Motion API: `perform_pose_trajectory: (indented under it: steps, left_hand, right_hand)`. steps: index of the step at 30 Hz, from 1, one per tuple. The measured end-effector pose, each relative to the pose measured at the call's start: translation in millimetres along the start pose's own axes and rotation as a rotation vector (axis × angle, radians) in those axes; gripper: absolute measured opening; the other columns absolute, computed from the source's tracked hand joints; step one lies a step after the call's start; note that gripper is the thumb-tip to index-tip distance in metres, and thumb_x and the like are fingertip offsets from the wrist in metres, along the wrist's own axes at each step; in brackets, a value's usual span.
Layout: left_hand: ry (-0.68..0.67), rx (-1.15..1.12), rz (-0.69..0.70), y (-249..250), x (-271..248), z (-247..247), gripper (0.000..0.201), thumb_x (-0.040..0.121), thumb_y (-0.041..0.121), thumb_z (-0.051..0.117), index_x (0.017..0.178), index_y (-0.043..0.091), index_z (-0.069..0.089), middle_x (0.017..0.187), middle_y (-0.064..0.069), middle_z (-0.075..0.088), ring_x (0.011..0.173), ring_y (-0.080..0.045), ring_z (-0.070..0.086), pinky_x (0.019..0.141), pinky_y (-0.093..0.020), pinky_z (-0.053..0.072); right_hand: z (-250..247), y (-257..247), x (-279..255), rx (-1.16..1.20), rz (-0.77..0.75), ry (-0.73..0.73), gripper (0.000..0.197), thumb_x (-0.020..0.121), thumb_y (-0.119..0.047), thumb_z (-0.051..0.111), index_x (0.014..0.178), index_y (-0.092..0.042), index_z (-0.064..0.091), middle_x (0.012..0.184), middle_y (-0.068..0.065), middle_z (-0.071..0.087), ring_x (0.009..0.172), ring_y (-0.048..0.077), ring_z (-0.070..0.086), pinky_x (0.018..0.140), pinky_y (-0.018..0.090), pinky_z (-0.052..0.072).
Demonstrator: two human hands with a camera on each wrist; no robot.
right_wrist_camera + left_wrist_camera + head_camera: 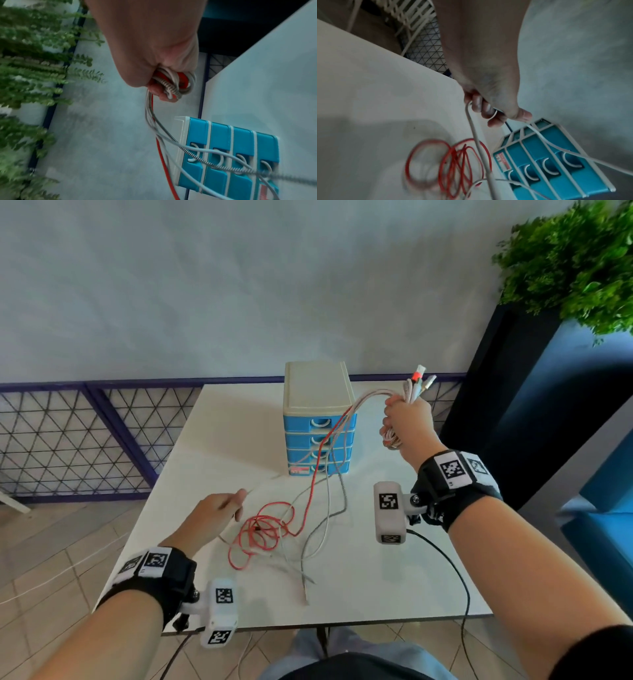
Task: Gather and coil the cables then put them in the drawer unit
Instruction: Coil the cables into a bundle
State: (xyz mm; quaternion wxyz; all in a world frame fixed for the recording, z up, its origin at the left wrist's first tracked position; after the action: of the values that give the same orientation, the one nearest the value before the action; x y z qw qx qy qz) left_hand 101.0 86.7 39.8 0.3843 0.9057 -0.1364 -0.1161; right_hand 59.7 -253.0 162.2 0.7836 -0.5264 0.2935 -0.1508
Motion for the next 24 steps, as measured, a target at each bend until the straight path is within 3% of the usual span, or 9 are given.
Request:
perform_pose_trajectory:
  steps: [5,7,9,11,14,17,19,21,24]
  left_hand:
    - [-0.143,0.199,-0.098,-21,9,19,0.04,0.096,0.042,0.037,0.071,0.023,0.061,0.08,0.001,0.065,0.081,-0.02,0.062,0.083,-0.036,0.043]
    - [-0.189,0.142,-0.116,-15,14,23,0.031,0.095,0.032,0.038,0.097,0.014,0.062,0.108,-0.006,0.061,0.106,-0.021,0.057,0.087,-0.031,0.037]
    - [-0.131,0.145,-0.064,4,23,20,0.043,0.099,0.022,0.033,0.138,0.006,0.041,0.141,-0.013,0.045,0.131,-0.023,0.041,0.097,-0.024,0.028]
    - [0.048,0.062,0.055,39,28,8,0.046,0.101,0.022,0.031,0.145,0.007,0.032,0.149,-0.011,0.036,0.138,-0.019,0.032,0.104,-0.021,0.021]
    - [0.23,-0.226,0.212,93,32,-10,0.04,0.102,0.03,0.027,0.131,0.014,0.05,0.132,0.0,0.051,0.128,-0.01,0.042,0.103,-0.019,0.026]
    - [0.077,-0.467,0.193,131,38,-5,0.065,0.1,0.046,0.011,0.109,0.016,0.068,0.111,0.002,0.068,0.108,-0.008,0.06,0.092,-0.017,0.039]
    - [-0.068,-0.616,0.156,145,40,4,0.081,0.096,0.053,0.003,0.081,0.015,0.072,0.078,-0.003,0.073,0.082,-0.016,0.069,0.077,-0.021,0.047]
    - [-0.247,-0.799,0.106,151,36,12,0.082,0.093,0.059,0.003,0.06,0.012,0.061,0.046,0.0,0.055,0.05,-0.021,0.057,0.069,-0.029,0.048]
    - [-0.519,-0.984,0.024,151,23,18,0.065,0.095,0.059,0.016,0.059,0.014,0.046,0.04,0.006,0.027,0.036,-0.011,0.028,0.063,-0.027,0.044]
  right_hand:
    - [21,10,-6,-0.125,-0.059,-0.152,0.028,0.098,-0.01,0.035,0.076,-0.016,0.051,0.06,-0.001,0.044,0.033,0.007,0.041,0.04,0.019,0.037]
    - [29,10,-13,-0.214,-0.117,-0.252,0.022,0.098,-0.009,0.041,0.079,-0.012,0.053,0.06,0.0,0.044,0.041,0.008,0.04,0.041,0.02,0.042]
    - [39,9,-22,-0.265,-0.135,-0.367,0.02,0.099,-0.011,0.043,0.081,-0.01,0.053,0.061,0.0,0.044,0.044,0.008,0.039,0.042,0.021,0.044]
    - [49,9,-30,-0.309,-0.138,-0.453,0.019,0.099,-0.013,0.044,0.082,-0.01,0.053,0.06,0.0,0.045,0.042,0.007,0.039,0.042,0.021,0.045]
    - [61,10,-42,-0.391,-0.139,-0.581,0.019,0.1,-0.016,0.045,0.084,-0.009,0.054,0.061,0.0,0.046,0.044,0.008,0.041,0.044,0.021,0.046]
    - [71,13,-53,-0.395,-0.101,-0.714,0.019,0.101,-0.017,0.045,0.087,-0.008,0.054,0.061,-0.001,0.048,0.044,0.008,0.045,0.048,0.022,0.047]
    - [74,12,-57,-0.376,-0.082,-0.76,0.019,0.101,-0.018,0.045,0.087,-0.008,0.054,0.059,-0.001,0.049,0.044,0.009,0.048,0.049,0.024,0.049]
    - [73,8,-57,-0.346,-0.088,-0.769,0.02,0.101,-0.018,0.044,0.086,-0.008,0.053,0.059,-0.001,0.048,0.045,0.009,0.049,0.05,0.024,0.051]
    - [65,3,-50,-0.345,-0.13,-0.73,0.022,0.102,-0.018,0.043,0.084,-0.009,0.052,0.062,0.001,0.044,0.045,0.009,0.046,0.048,0.023,0.051]
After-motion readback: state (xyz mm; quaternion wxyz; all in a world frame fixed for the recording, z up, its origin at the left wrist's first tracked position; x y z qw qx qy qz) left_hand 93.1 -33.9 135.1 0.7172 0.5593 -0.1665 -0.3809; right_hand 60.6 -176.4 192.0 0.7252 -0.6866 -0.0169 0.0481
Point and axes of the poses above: each hand's wrist, its own x-axis towards the middle knuckle, its own z-axis out of the palm, y = z × x, the point moved 6 cm from there along x, towards the middle knuckle
